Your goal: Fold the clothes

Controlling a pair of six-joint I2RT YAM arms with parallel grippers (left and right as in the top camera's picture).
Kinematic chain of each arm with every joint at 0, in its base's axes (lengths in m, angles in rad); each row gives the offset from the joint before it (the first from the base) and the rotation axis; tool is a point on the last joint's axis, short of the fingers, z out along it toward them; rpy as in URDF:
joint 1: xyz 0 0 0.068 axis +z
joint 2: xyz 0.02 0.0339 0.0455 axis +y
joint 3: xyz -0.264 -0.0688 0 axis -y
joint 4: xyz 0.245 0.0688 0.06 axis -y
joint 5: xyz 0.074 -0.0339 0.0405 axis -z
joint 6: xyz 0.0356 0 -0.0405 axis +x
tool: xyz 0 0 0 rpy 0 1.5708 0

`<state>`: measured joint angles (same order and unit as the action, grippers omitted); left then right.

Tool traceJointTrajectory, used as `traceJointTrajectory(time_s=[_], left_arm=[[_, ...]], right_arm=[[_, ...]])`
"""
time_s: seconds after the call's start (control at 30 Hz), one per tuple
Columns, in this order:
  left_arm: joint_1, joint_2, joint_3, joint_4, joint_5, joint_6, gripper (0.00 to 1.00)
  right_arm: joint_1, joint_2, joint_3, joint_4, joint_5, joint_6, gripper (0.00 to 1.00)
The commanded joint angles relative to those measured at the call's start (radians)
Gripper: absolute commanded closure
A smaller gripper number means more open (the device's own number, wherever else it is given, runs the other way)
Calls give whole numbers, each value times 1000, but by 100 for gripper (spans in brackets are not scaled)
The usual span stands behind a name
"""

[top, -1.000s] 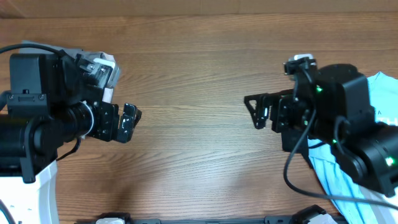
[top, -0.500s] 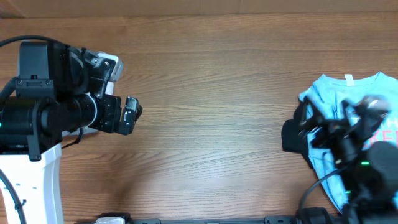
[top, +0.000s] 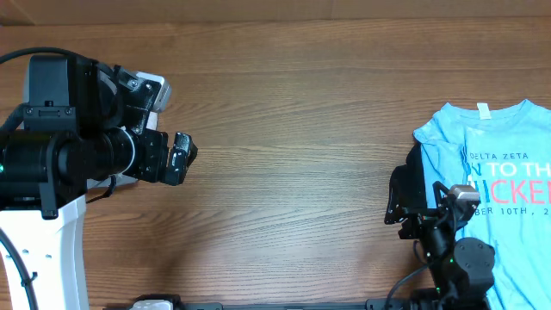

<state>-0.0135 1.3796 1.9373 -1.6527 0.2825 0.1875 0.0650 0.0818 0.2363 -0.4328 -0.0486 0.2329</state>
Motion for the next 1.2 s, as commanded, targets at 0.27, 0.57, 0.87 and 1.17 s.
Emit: traceJointTrajectory(time_s=[0.27,0.57,0.87,1.17], left_arm=[[-7,1,9,4,-2,14,0],[-7,1,9,4,-2,14,0],[-7,2,9,4,-2,14,0],[-16,-8,9,4,-5,14,0]], right_arm=[[-8,-79,-213,330,-58,14,0],[-8,-79,-228,358,-47,13,0],[-8,-79,-228,358,-47,13,0],[-8,-79,-228,358,-47,13,0]])
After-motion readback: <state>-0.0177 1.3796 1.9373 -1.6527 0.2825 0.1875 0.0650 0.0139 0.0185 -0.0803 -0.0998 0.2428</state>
